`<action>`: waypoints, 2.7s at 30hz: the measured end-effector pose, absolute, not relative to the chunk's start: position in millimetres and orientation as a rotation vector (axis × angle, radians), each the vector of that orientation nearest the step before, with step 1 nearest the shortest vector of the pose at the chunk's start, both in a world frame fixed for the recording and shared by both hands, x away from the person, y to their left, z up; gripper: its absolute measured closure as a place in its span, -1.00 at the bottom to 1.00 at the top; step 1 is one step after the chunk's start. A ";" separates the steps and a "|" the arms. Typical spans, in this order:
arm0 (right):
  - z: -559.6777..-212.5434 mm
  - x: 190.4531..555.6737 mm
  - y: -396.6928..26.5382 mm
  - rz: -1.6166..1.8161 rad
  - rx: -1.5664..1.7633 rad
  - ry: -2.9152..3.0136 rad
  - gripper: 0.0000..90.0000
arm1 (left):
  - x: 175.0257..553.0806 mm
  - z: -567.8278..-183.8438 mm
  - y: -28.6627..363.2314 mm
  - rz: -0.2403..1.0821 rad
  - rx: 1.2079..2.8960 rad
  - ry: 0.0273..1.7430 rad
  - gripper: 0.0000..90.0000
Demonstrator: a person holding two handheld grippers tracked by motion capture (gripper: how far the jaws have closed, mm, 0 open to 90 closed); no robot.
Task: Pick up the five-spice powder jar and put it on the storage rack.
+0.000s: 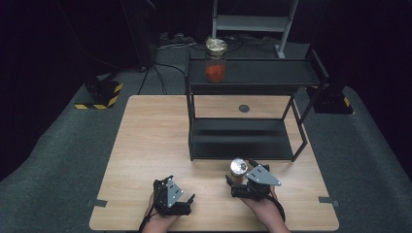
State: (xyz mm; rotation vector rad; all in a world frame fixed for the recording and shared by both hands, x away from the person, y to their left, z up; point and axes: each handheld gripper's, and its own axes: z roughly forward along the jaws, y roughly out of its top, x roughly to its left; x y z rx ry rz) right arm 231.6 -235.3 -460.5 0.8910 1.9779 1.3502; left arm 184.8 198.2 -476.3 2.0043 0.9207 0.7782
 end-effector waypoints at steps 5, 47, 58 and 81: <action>-466.5 237.5 -233.0 1.367 0.914 1.964 -0.99 | 185.5 -475.9 199.2 0.772 2.005 0.919 -0.98; -489.8 233.5 -260.3 1.517 0.857 1.911 -0.24 | 184.4 -476.2 198.1 0.780 2.014 0.904 -0.98; -480.8 229.6 -266.5 1.506 0.853 1.885 -0.24 | 184.6 -476.1 198.4 0.779 2.014 0.902 -0.98; -444.5 210.9 -300.5 1.489 0.859 1.798 -0.24 | 184.1 -476.4 197.9 0.784 2.022 0.888 -0.98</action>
